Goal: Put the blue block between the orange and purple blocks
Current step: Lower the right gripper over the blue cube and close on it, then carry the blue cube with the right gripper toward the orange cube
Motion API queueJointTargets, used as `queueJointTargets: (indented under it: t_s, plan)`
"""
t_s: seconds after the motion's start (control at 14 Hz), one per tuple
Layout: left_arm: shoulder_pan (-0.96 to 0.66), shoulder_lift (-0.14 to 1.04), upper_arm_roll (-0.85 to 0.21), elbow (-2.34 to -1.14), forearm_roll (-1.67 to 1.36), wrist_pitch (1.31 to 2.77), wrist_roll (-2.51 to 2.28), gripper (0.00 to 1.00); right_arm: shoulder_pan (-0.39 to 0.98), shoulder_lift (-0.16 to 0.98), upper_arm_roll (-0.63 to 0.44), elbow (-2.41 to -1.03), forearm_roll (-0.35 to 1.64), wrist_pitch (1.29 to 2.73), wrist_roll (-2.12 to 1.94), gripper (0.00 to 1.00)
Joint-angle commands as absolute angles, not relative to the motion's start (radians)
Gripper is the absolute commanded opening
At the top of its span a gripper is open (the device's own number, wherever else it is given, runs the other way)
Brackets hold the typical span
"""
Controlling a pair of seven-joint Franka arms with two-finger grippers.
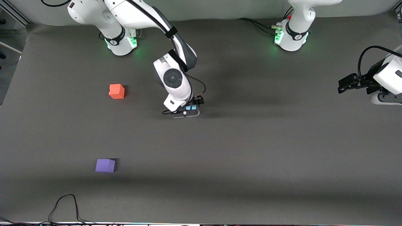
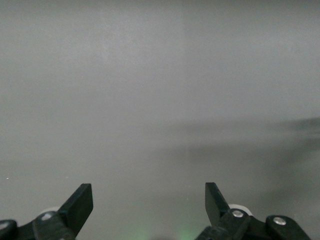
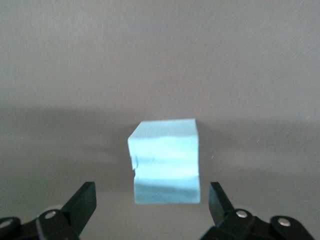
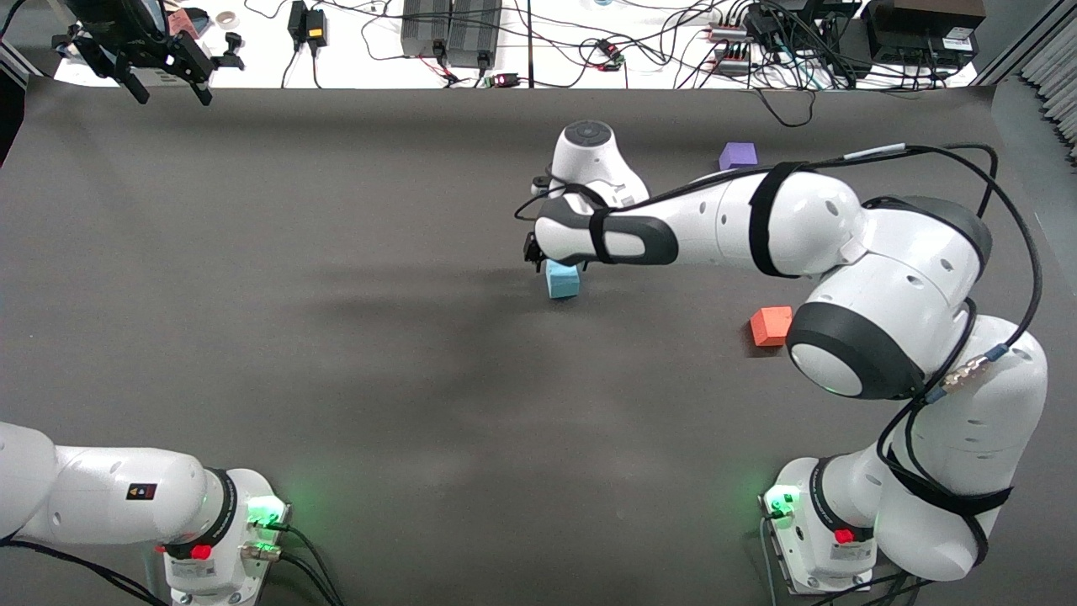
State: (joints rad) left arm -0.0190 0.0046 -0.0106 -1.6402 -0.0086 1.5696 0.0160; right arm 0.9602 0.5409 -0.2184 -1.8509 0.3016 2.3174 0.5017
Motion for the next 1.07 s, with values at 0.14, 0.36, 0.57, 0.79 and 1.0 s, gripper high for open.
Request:
queueJointTargets:
  t_s: [0.14, 0.36, 0.57, 0.79, 1.0]
  plan:
    - [-0.023, -0.008, -0.011, -1.649, 0.006, 1.565, 0.032, 1.0, 0.979, 0.551, -0.229, -1.921, 0.322, 2.43, 0.5, 1.0]
    - [-0.018, -0.008, -0.011, -1.647, 0.006, 1.572, 0.032, 1.0, 0.979, 0.584, -0.229, -1.919, 0.322, 2.483, 0.5, 1.0]
    - [-0.017, -0.006, -0.011, -1.647, 0.003, 1.577, 0.031, 1.0, 0.98, 0.595, -0.229, -1.917, 0.322, 2.497, 0.514, 0.85]
    - [-0.014, 0.0, -0.011, -1.647, -0.006, 1.589, 0.031, 1.0, 0.98, 0.589, -0.229, -1.914, 0.324, 2.496, 0.517, 0.46]
    - [-0.018, -0.002, -0.011, -1.647, -0.006, 1.591, 0.031, 1.0, 0.979, 0.571, -0.229, -1.884, 0.322, 2.479, 0.597, 0.18]
